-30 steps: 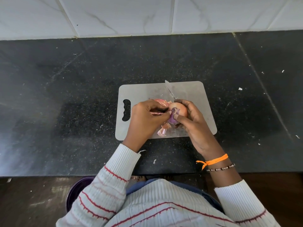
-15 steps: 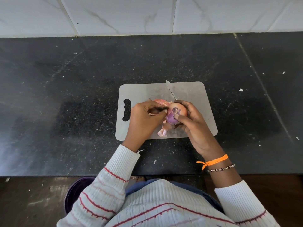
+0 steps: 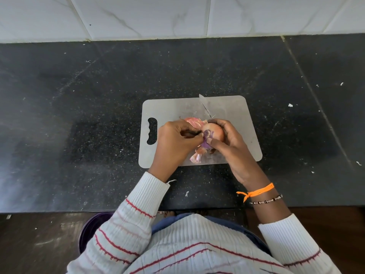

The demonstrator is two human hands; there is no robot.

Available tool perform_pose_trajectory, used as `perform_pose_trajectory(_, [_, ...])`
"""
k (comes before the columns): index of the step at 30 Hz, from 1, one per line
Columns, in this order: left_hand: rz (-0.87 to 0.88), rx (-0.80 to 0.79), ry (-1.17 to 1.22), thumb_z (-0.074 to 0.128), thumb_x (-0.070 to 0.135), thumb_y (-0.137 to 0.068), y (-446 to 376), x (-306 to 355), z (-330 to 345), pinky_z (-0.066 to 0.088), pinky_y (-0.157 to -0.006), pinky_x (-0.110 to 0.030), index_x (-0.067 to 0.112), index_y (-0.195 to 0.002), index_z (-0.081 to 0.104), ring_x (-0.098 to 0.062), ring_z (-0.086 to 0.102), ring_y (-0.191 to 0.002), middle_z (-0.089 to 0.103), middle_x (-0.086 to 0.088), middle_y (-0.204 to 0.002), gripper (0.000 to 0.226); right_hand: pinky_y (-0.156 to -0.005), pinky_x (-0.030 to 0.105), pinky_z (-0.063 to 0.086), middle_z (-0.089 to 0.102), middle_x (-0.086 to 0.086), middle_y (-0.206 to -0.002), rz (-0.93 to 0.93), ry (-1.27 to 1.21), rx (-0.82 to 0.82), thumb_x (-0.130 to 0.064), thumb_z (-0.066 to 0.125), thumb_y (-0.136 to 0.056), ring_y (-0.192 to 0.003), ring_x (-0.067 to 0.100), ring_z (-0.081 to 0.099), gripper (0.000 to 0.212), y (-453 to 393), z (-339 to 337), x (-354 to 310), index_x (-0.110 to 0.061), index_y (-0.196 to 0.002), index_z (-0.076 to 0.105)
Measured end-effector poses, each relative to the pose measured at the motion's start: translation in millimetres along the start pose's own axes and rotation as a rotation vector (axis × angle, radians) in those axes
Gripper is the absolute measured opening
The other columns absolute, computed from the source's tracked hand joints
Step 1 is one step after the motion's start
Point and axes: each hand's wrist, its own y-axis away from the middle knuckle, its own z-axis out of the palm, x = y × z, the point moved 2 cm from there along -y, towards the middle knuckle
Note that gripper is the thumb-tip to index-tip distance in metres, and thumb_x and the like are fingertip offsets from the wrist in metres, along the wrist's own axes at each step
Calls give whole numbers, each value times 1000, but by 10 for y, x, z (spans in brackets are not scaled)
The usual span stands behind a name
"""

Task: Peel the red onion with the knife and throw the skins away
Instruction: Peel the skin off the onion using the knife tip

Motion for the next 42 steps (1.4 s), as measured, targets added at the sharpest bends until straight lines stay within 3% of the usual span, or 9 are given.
perform_pose_trajectory(6, [10,49,-60,72,5,-71,10,-30,10,55,-62,-29,3,-73,73,-14,63,-62,68,-4,-69,2,-86,34,54,56,6,-123,15,6,30,-15,64,-78,-112,20,57,42,-1,51,51,-24,-118,54])
perform_pose_trajectory(12, [-67,-1,106,70,5,-79,17,-24,-21,55,-76,-21,11,-92,73,-4,66,-75,71,3,-85,15,-81,27,53,59,6,-116,48,-191,14,-3,56,-87,-105,19,60,33,15,22,44,-25,-111,57])
perform_pose_trajectory(16, [19,25,54,75,8,-74,58,28,-3,50,-71,-10,8,-89,74,-3,66,-76,70,3,-84,15,-83,29,54,57,8,-121,35,-175,10,-1,57,-86,-110,21,59,35,28,34,31,-27,-110,57])
perform_pose_trajectory(21, [119,49,-16,73,4,-75,75,28,4,52,-70,-11,7,-85,74,-6,66,-75,70,0,-81,10,-82,30,54,55,10,-124,41,-146,24,-3,61,-84,-113,24,58,36,41,43,33,-27,-111,57])
perform_pose_trajectory(28, [208,51,-120,72,8,-71,105,34,17,56,-66,-33,6,-76,71,-14,65,-70,67,-2,-77,5,-86,33,53,56,8,-122,36,-81,42,-3,60,-85,-111,20,58,38,70,63,17,-21,-117,54])
perform_pose_trajectory(31, [239,48,-171,70,7,-68,100,26,46,54,-65,-31,6,-76,68,-14,62,-69,65,-2,-79,8,-74,26,55,57,6,-119,55,-116,34,-2,59,-85,-106,16,60,37,87,77,13,-21,-117,54])
perform_pose_trajectory(35, [134,41,-87,70,0,-73,93,10,44,47,-65,-7,4,-84,67,-2,57,-72,63,-2,-84,12,-78,37,58,58,8,-120,95,-185,12,-2,57,-86,-105,19,62,37,78,80,35,-22,-117,55])
perform_pose_trajectory(37, [45,52,-46,68,3,-77,86,-8,36,46,-66,-5,5,-89,66,1,57,-72,62,0,-84,12,-75,32,58,60,8,-114,92,-270,-10,1,54,-87,-94,16,65,36,79,79,21,-18,-116,53])
perform_pose_trajectory(42, [-165,61,134,64,8,-82,58,-48,44,58,-76,-36,11,-90,65,-17,66,-77,68,-3,-83,9,-62,21,55,59,7,-106,64,-472,-85,0,59,-78,-82,10,66,39,86,66,-32,-14,-114,51])
